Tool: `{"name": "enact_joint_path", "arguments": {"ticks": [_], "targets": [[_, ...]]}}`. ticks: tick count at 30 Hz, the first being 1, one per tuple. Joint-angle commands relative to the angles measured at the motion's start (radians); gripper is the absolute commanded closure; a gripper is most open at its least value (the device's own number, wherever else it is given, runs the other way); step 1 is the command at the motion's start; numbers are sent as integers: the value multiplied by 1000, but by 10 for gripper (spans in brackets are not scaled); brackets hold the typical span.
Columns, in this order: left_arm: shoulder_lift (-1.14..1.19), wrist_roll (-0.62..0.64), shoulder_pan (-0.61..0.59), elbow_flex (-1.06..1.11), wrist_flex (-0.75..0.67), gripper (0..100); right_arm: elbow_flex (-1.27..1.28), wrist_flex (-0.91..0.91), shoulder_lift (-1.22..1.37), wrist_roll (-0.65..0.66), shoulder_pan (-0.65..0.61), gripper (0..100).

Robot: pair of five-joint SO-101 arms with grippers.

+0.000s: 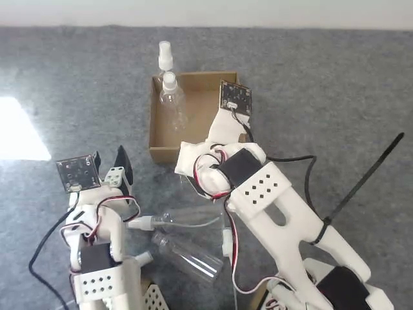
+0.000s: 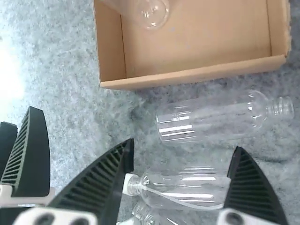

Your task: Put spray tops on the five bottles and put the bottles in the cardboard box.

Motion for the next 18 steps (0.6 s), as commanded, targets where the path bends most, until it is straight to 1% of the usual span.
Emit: {"name": "enact_joint_path", "arguments": {"ticks": [1,5,7,11,13,18], "targets": [[-5,-8,-3,-10,-5,826,-18,-16,-24,-17,-4,710],[-5,-8,-3,-10,-5,826,-37,-5,8,-20,-1,711],[-5,-8,-3,-10,-5,826,-91,48,61,-25,1,710],[-5,-8,-3,-10,-5,826,-253,203,188,-77,2,709],[-5,-8,-3,-10,-5,826,-315,248,245,-87,15,709],[-5,-8,-3,-10,-5,826,-393,260,367,-114,76,709]]}}
